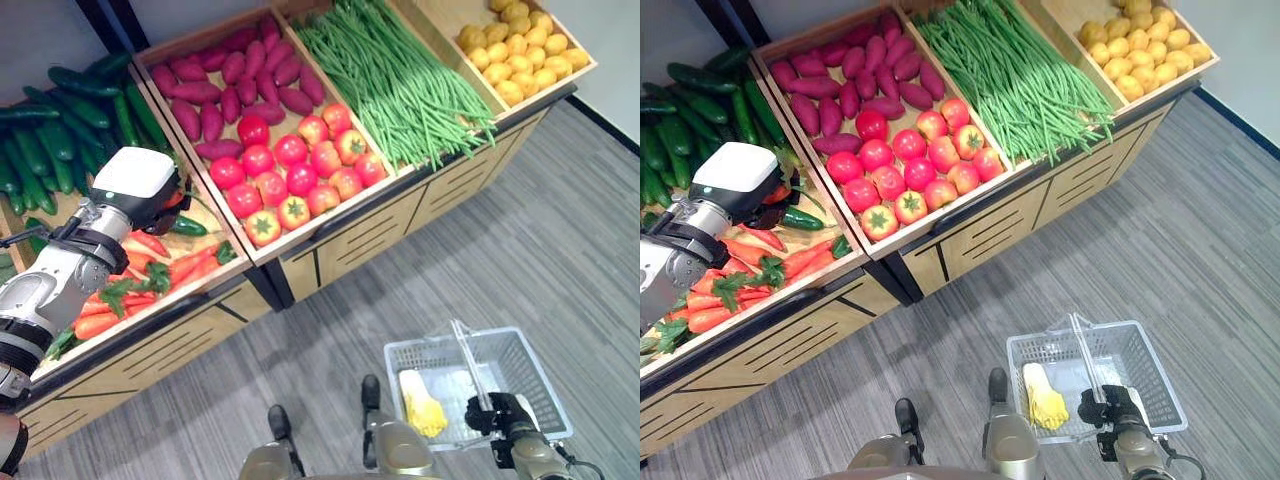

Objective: Get the vegetables into the basket

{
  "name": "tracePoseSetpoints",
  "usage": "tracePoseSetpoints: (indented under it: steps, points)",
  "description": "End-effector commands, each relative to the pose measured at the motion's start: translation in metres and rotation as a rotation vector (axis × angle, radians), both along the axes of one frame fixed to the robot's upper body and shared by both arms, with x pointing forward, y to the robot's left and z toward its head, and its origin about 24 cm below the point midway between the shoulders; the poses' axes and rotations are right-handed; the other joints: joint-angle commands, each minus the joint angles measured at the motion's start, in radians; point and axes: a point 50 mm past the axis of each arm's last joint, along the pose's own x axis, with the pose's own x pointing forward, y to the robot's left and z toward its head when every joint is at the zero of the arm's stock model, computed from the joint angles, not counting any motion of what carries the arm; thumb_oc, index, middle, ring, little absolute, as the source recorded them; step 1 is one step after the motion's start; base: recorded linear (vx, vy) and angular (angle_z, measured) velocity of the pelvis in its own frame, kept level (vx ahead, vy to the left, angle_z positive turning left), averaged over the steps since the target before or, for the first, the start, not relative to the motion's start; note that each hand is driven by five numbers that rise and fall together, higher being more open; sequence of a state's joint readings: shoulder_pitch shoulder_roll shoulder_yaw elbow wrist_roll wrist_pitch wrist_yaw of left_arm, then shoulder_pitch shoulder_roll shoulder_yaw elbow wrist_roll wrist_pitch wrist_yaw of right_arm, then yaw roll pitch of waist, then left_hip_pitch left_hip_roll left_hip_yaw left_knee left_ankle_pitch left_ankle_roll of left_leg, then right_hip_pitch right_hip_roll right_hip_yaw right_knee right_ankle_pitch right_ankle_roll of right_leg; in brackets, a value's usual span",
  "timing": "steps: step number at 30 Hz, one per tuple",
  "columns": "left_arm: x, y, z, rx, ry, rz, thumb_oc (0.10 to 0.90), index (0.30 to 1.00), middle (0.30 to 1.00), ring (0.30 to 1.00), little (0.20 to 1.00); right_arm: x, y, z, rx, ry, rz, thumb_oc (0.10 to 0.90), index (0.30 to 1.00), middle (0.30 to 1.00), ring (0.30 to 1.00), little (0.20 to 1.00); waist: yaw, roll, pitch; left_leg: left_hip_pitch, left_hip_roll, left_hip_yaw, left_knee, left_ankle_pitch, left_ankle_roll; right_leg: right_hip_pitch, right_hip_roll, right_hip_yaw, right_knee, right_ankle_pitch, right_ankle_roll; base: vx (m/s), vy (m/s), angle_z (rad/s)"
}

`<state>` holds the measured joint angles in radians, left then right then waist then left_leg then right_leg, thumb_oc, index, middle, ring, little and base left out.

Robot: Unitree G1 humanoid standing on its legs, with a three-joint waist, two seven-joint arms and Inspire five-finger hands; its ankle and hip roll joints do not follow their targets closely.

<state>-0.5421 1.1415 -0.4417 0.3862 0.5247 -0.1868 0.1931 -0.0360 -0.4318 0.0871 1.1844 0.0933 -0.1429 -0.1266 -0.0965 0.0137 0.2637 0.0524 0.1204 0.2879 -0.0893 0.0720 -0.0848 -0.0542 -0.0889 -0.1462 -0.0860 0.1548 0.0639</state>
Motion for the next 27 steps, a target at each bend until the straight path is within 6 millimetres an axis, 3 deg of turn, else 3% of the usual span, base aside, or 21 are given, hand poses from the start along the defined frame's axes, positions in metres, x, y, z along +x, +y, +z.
tracePoseSetpoints:
  steps: [1,15,24,26,27]
  points:
    - [-0.004,0.008,0.052,0.057,-0.193,0.002,0.4,0.3,0.3,0.3,0.3,-0.004,-0.027,0.015,-0.077,-0.054,-0.035,0.4,0.3,0.3,0.3,0.3,-0.002,-0.004,-0.09,0.04,-0.003,-0.029,0.002,-0.055,-0.036,0.036,-0.092,0.063,0.009,-0.064,0.136,0.0,0.0,0.0]
    - [-0.016,-0.007,0.051,0.108,-0.157,-0.098,0.4,0.3,0.3,0.3,0.3,-0.014,-0.026,0.011,-0.068,-0.032,-0.035,0.4,0.3,0.3,0.3,0.3,0.001,-0.005,-0.105,0.06,0.002,-0.028,0.002,-0.056,-0.038,0.06,-0.087,0.055,0.008,-0.073,0.132,0.0,0.0,0.0]
    - [-0.021,-0.016,0.056,0.113,-0.165,-0.145,0.4,0.3,0.3,0.3,0.3,-0.01,-0.029,0.015,-0.077,-0.055,-0.045,0.4,0.3,0.3,0.3,0.3,0.002,-0.022,-0.086,0.08,-0.021,0.007,0.031,-0.084,-0.013,0.04,-0.11,0.085,0.069,-0.076,0.153,-0.01,0.065,-0.07]
    - [-0.019,-0.022,0.059,0.121,-0.175,-0.169,0.4,0.3,0.3,0.3,0.3,-0.015,-0.029,0.013,-0.074,-0.044,-0.056,0.4,0.3,0.3,0.3,0.3,-0.013,-0.029,-0.081,0.079,-0.041,0.023,0.037,-0.099,0.003,0.017,-0.128,0.107,0.086,-0.051,0.174,-0.09,0.229,-0.27]
    - [-0.017,-0.027,0.063,0.119,-0.191,-0.191,0.4,0.3,0.3,0.3,0.3,-0.017,-0.028,0.012,-0.07,-0.043,-0.063,0.4,0.3,0.3,0.3,0.3,-0.02,-0.036,-0.079,0.07,-0.059,0.043,0.037,-0.103,0.014,-0.018,-0.142,0.137,0.078,0.012,0.197,-0.2,0.285,-0.57]
